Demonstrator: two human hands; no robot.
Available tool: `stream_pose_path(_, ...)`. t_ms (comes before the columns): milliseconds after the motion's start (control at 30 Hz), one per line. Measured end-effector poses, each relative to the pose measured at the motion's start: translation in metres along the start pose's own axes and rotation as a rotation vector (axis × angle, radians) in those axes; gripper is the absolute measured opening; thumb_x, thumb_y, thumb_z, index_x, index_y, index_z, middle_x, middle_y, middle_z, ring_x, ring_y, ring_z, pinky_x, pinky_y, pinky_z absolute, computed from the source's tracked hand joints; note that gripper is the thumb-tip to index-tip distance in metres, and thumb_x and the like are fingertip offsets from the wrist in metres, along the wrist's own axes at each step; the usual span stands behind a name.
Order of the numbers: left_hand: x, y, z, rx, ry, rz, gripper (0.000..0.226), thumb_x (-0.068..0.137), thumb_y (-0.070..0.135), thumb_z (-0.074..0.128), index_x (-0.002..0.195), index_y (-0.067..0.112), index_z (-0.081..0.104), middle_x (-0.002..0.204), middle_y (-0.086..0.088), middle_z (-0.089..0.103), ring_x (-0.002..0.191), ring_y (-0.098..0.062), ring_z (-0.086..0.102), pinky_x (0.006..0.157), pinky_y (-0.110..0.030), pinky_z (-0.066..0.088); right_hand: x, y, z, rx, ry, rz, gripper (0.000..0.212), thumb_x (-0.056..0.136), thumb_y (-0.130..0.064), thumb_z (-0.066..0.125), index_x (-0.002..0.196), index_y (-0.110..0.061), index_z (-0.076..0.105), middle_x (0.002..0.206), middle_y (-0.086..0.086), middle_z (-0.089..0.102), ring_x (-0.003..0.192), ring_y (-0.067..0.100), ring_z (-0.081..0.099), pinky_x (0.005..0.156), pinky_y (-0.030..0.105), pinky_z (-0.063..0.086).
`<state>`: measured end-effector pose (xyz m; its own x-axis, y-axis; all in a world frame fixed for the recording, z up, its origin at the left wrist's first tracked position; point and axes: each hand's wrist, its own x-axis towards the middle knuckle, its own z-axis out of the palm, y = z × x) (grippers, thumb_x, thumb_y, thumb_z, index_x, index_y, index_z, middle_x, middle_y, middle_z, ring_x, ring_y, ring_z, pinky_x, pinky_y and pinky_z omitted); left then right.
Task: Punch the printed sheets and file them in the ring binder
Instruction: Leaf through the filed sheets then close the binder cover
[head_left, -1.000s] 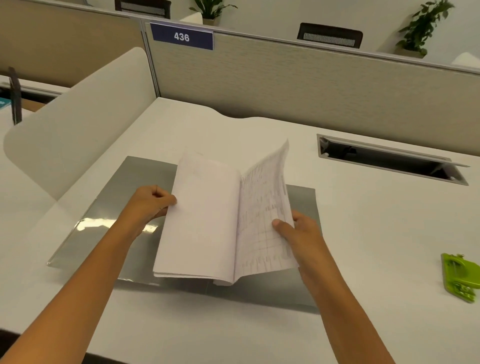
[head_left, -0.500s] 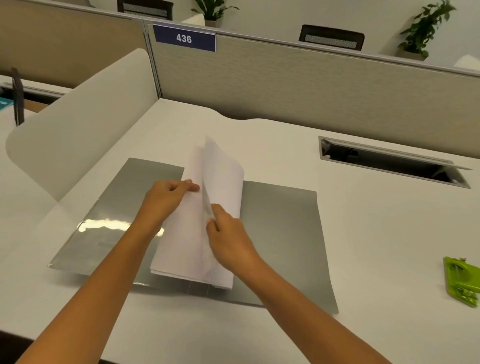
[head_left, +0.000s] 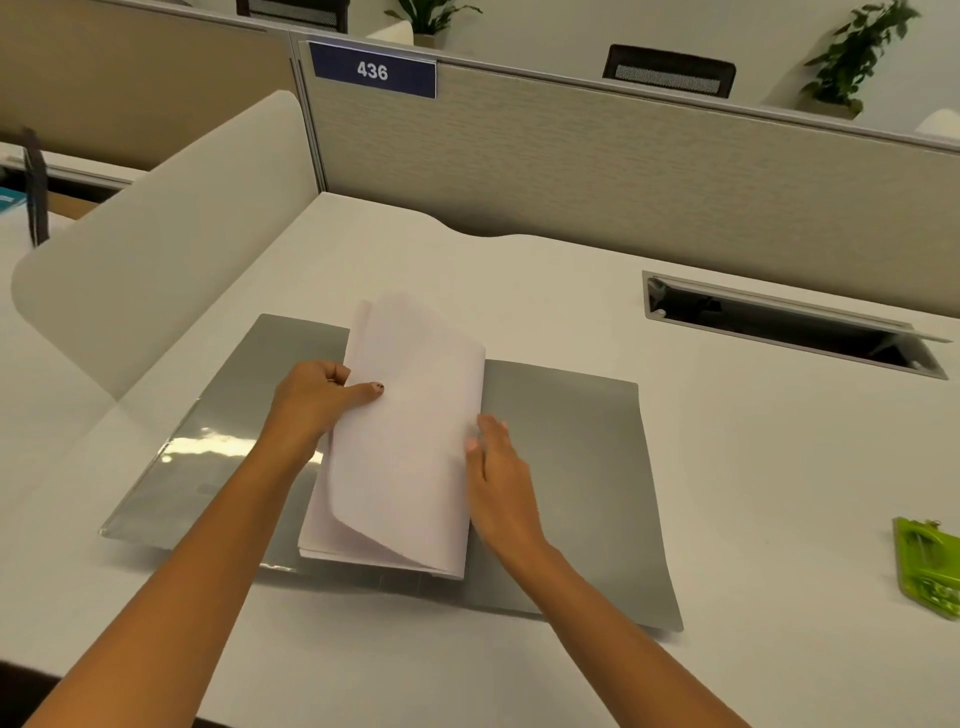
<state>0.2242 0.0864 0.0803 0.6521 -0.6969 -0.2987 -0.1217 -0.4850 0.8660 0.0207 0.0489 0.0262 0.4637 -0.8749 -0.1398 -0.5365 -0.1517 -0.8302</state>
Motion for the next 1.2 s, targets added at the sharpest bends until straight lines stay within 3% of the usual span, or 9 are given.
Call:
stream_pose_path(167, 0.01, -0.003, -0.006, -0.067, -0.004, -0.039, 0.046, 0.07, 0.017, 0.084, 0.106, 0.011, 0.056, 0.107, -0.015, 0.067, 0.09, -0.033, 0.067, 0.079, -0.044, 0.054, 0.005, 0.064, 0.009, -0.298, 0.051, -0.17, 0.046, 0.102, -0.02, 0.027, 0.148, -0.013, 0.024, 0.153, -0.009, 0.016, 0.145, 0.011, 0.016, 0.114, 0.012, -0.004)
stream_pose_path(300, 0.014, -0.005, -0.01, -0.081, -0.02, -0.042, 0.05, 0.068, 0.015, 0.084, 0.109, 0.017, 0.054, 0.11, -0.016, 0.067, 0.094, -0.036, 0.067, 0.087, -0.054, 0.053, 0.003, 0.084, 0.015, -0.526, 0.116, -0.282, 0.051, 0.099, -0.026, 0.024, 0.146, -0.01, 0.029, 0.153, 0.0, 0.027, 0.142, 0.015, 0.023, 0.116, 0.019, -0.002)
stream_pose_path(500, 0.013, -0.002, -0.009, -0.127, -0.034, -0.043, 0.057, 0.07, 0.011, 0.083, 0.117, 0.017, 0.052, 0.107, -0.018, 0.069, 0.092, -0.035, 0.068, 0.078, -0.044, 0.055, 0.006, 0.086, 0.015, -0.572, 0.125, -0.293, 0.051, 0.099, -0.03, 0.024, 0.147, -0.013, 0.029, 0.153, -0.003, 0.028, 0.142, 0.01, 0.024, 0.117, 0.021, 0.002)
stream_pose_path(600, 0.004, 0.01, 0.005, -0.207, -0.082, 0.012, 0.057, 0.079, 0.016, 0.075, 0.129, 0.02, 0.047, 0.106, -0.015, 0.069, 0.086, -0.028, 0.069, 0.068, -0.033, 0.057, 0.005, 0.078, 0.009, -0.374, 0.081, -0.246, 0.047, 0.101, -0.034, 0.029, 0.146, -0.024, 0.03, 0.149, -0.019, 0.021, 0.139, -0.003, 0.017, 0.116, 0.015, 0.003)
stream_pose_path(667, -0.008, 0.023, 0.024, -0.337, -0.175, 0.04, 0.038, 0.093, 0.022, 0.058, 0.13, 0.018, 0.046, 0.102, -0.012, 0.069, 0.076, -0.023, 0.069, 0.058, -0.026, 0.058, 0.006, 0.068, -0.001, -0.095, 0.076, -0.121, 0.038, 0.101, -0.034, 0.034, 0.136, -0.028, 0.047, 0.14, -0.017, 0.043, 0.131, -0.001, 0.037, 0.115, 0.022, 0.023)
stream_pose_path(767, -0.02, 0.027, 0.054, -0.453, -0.306, 0.052, 0.032, 0.102, 0.032, 0.037, 0.121, 0.013, 0.053, 0.1, -0.011, 0.073, 0.077, -0.028, 0.073, 0.061, -0.033, 0.061, 0.007, 0.048, -0.026, 0.507, 0.102, 0.181, 0.033, 0.099, -0.039, 0.037, 0.101, -0.023, 0.065, 0.096, -0.004, 0.07, 0.087, 0.012, 0.066, 0.084, 0.037, 0.054)
stream_pose_path(867, -0.02, 0.01, 0.074, -0.189, -0.221, 0.184, 0.032, 0.102, 0.028, 0.036, 0.118, 0.015, 0.06, 0.111, -0.005, 0.071, 0.084, -0.022, 0.071, 0.066, -0.024, 0.058, 0.006, 0.053, -0.063, 0.823, 0.004, 0.294, 0.041, 0.097, -0.046, 0.034, 0.091, -0.018, 0.064, 0.072, -0.002, 0.066, 0.058, 0.008, 0.064, 0.054, 0.023, 0.051)
stream_pose_path(1000, -0.02, -0.028, 0.094, 0.219, -0.225, 0.361, 0.035, 0.102, 0.022, 0.038, 0.135, 0.022, 0.05, 0.135, 0.004, 0.055, 0.113, -0.007, 0.051, 0.093, -0.02, 0.039, 0.004, 0.063, -0.104, 1.157, -0.082, 0.367, 0.047, 0.094, -0.053, 0.038, 0.087, -0.016, 0.067, 0.065, 0.001, 0.068, 0.049, 0.013, 0.063, 0.044, 0.021, 0.047)
stream_pose_path(1200, -0.017, -0.063, 0.112, 0.36, -0.224, 0.463, 0.052, 0.1, 0.027, 0.042, 0.148, 0.028, 0.024, 0.153, 0.004, 0.035, 0.14, -0.018, 0.033, 0.116, -0.047, 0.026, 0.012, 0.092, -0.122, 0.357, 0.097, 0.484, 0.028, 0.091, -0.032, 0.059, 0.109, -0.012, 0.064, 0.105, 0.008, 0.072, 0.088, 0.027, 0.07, 0.076, 0.042, 0.057)
